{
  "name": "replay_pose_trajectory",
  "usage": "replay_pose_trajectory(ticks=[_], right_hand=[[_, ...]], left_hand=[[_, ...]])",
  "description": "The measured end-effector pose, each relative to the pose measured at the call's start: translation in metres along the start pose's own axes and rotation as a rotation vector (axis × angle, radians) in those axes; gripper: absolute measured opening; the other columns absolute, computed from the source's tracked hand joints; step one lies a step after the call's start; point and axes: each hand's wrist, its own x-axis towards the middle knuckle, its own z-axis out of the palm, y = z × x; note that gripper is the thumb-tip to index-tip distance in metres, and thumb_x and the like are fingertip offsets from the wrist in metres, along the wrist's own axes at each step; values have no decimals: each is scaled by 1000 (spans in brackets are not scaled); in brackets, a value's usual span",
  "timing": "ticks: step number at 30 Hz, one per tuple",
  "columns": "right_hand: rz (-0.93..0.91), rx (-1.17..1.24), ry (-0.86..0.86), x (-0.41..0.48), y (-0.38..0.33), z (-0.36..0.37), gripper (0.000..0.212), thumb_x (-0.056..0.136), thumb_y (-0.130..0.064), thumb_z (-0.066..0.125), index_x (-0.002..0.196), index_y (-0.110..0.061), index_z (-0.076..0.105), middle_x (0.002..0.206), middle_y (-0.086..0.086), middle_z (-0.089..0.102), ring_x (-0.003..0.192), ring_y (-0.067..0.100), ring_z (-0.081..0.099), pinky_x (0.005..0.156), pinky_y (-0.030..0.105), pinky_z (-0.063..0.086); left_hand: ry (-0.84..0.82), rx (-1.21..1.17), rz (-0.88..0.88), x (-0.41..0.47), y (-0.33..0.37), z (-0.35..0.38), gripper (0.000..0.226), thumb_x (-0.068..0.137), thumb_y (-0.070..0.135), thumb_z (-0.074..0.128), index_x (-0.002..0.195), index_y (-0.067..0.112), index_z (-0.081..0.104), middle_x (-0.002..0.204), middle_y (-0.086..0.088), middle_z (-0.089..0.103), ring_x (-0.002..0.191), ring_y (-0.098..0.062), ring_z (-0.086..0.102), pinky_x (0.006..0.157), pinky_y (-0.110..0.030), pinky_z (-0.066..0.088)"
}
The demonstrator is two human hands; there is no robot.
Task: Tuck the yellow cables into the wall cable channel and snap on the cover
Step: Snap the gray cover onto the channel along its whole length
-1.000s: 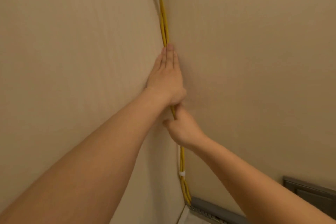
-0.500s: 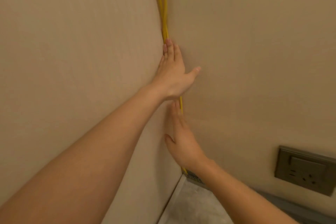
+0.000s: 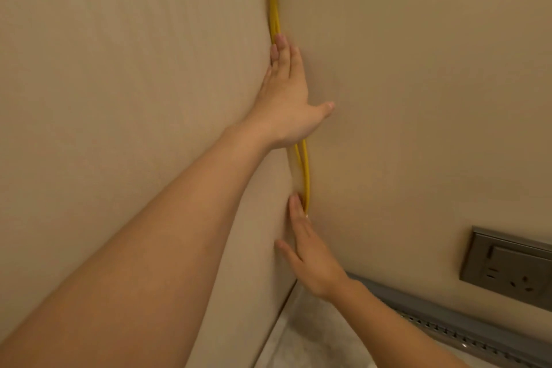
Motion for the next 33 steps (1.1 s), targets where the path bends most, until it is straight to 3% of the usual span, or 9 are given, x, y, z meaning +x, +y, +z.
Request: replay_pose_trajectory(ticks=[2,5,8,12,15,19,24,33], right_hand=[[-29,-1,13,-2,1,-3,72,97,-31,44,139,-36,-15,151,-19,-14,139,-9,-8,117,20,0],[-37,74,232,-12,-5,-1,65,95,-22,48,144,-33,6,153,-17,10,140,-4,12,116,22,16],[-35,231,313,-19,-20,9,69,94,-23,45,143,-33,-2,155,-15,-3,141,-5,0,115,14,6],[79,344,196,-16,-38,21,70,98,-32,39,128,-48,-22,146,-26,-22,137,-11,-13,114,15,-3],[146,409,332,-12,-49,24,68,98,-33,40,133,-42,-18,149,-21,-16,140,-5,-11,117,23,-2],[221,534,462,-14,-56,26,72,96,-26,47,143,-37,-6,155,-17,-1,142,-2,6,119,29,9],[280,639,414,-10,-56,21,72,96,-29,48,146,-36,-3,149,-24,6,141,-2,9,119,31,12],[349,492,239,12,-50,5,60,98,-40,34,149,-25,5,157,-11,7,142,3,7,115,20,5]], left_hand=[[35,48,-7,0,1,5,98,87,44,54,144,-1,-13,151,-20,-27,141,-28,-21,114,-30,-9],[68,88,-7,1,0,10,100,86,46,54,144,-2,-13,151,-20,-26,141,-28,-21,114,-31,-10],[98,111,-5,0,-1,14,104,84,48,55,143,-1,-14,151,-20,-26,141,-29,-21,113,-31,-10],[109,115,-11,-1,1,15,107,82,50,57,143,-1,-14,151,-20,-27,141,-28,-21,113,-31,-11],[103,114,-1,-1,0,15,107,81,49,58,144,-1,-14,151,-19,-26,141,-28,-21,113,-31,-10],[116,120,5,0,-1,15,108,81,49,59,144,-1,-13,151,-20,-25,141,-29,-20,113,-31,-9],[140,124,15,1,-3,17,108,80,47,59,144,-2,-13,152,-20,-24,141,-30,-19,114,-32,-9],[175,160,32,1,-6,23,106,81,48,57,144,0,-13,152,-19,-23,142,-28,-19,114,-31,-9]])
